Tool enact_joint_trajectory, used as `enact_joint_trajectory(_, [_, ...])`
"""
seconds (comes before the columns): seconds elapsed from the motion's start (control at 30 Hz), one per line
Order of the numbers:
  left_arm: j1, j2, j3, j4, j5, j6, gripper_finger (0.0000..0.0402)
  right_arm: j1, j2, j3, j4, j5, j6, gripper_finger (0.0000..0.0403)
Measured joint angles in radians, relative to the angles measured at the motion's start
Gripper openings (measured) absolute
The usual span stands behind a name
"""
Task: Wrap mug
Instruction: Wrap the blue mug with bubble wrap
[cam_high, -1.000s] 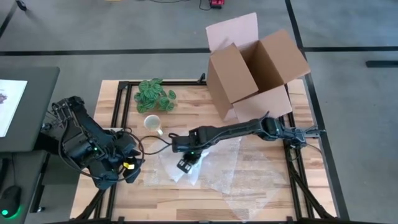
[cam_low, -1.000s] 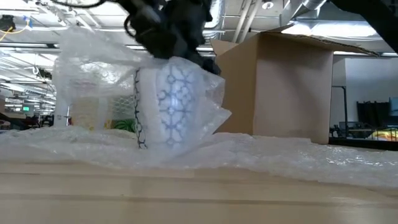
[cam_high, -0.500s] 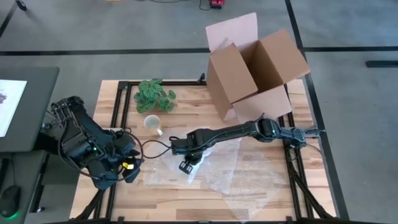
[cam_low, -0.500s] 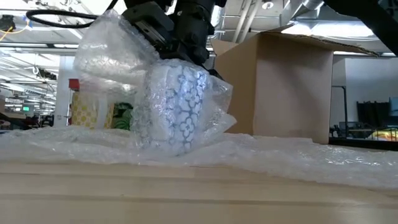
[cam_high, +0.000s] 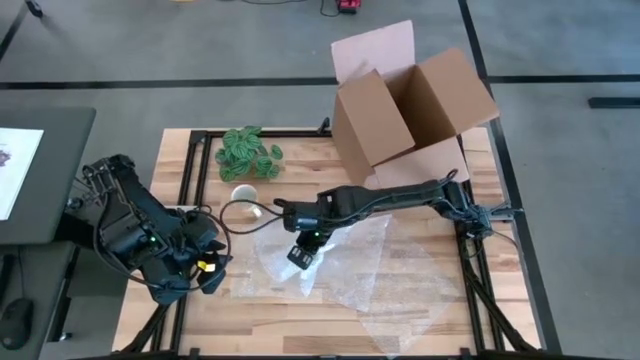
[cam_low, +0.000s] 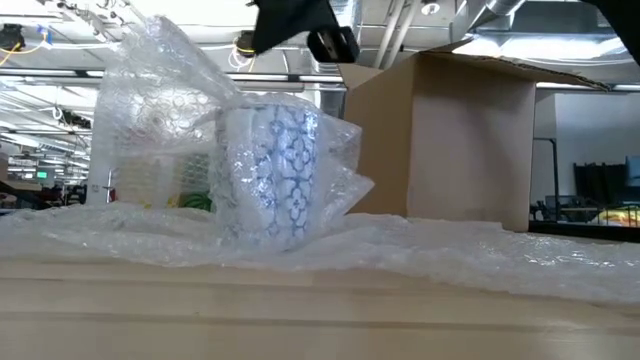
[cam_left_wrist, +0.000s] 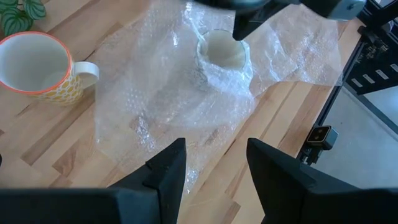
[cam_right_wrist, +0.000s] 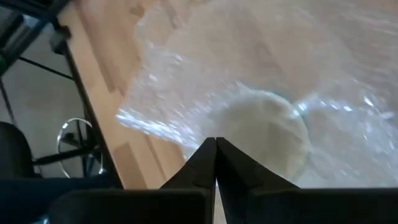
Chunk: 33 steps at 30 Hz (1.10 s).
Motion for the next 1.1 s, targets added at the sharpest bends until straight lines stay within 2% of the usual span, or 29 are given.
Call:
enact_joint_trajectory(0.2, [0.0, 0.0, 0.0, -0.001, -0.013, 0.0, 0.0152, 0.012, 0.091, -0.001, 0.062, -0.003, -0.012, 0.0])
enact_joint_trajectory(0.63, [0.0, 0.0, 0.0, 0.004, -0.027, -0.006, 0.0152, 0.01, 0.257, 0.007, -0.056, 0.002, -0.032, 0.0])
enact_joint_trajectory(0.77, [0.0, 0.0, 0.0, 0.009, -0.027, -0.007, 0.0152, 0.011, 0.258, 0.005, -0.077, 0.004, -0.042, 0.0])
enact_joint_trajectory(1.1, [0.0, 0.0, 0.0, 0.027, -0.025, -0.008, 0.0152, 0.005, 0.091, -0.003, -0.103, -0.02, -0.043, 0.0])
